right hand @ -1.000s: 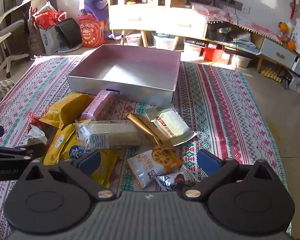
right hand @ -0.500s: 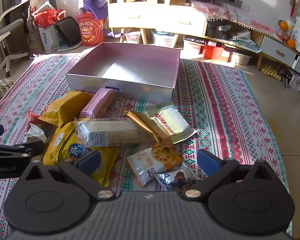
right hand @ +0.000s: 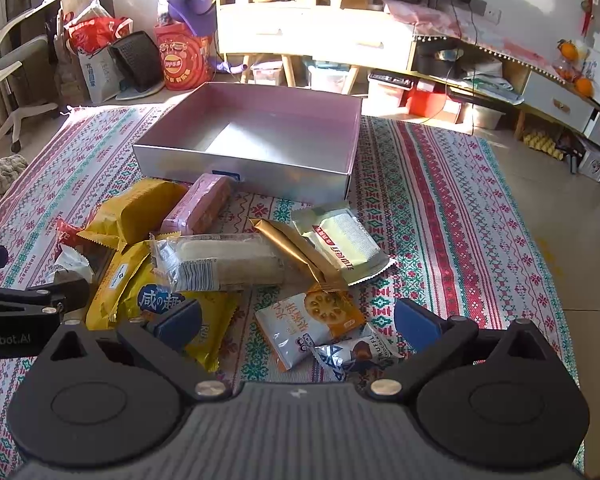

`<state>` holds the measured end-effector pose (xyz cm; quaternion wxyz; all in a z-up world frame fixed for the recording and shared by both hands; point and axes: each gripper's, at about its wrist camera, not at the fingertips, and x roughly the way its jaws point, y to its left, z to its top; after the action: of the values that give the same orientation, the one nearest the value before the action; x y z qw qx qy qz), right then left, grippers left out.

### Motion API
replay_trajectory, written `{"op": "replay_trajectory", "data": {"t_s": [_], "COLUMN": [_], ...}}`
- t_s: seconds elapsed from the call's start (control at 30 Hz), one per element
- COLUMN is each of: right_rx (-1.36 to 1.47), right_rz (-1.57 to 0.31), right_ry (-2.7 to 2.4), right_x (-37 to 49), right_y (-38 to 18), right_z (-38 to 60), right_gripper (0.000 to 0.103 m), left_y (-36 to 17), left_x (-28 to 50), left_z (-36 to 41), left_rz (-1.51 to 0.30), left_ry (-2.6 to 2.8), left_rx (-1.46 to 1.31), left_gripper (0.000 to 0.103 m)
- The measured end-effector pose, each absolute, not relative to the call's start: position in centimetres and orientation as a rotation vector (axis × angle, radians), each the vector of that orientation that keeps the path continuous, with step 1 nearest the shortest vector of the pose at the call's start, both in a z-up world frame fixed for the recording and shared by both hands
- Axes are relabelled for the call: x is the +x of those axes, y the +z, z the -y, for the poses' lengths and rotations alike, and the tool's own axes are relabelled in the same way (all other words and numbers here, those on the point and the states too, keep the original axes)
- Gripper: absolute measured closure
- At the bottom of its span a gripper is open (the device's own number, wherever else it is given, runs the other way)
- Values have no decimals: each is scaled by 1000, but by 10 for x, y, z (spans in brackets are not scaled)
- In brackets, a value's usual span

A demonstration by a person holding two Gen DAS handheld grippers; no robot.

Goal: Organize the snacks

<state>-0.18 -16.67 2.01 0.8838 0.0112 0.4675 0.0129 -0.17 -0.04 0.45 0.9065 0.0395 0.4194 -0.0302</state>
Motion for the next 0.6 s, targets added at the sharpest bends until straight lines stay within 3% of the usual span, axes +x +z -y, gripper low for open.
{"op": "replay_trajectory", "data": {"t_s": [0.6], "right_rx": [29], "right_rz": [-980], "right_ry": [26], "right_x": [-2], "right_y": [20], "right_z": [168], "right_gripper": [1], "left_y": [4], "left_x": [-2], "left_z": [2], "left_rz": [-866], "left_ry": [-67], "left_rx": [82], "left_gripper": [0]}}
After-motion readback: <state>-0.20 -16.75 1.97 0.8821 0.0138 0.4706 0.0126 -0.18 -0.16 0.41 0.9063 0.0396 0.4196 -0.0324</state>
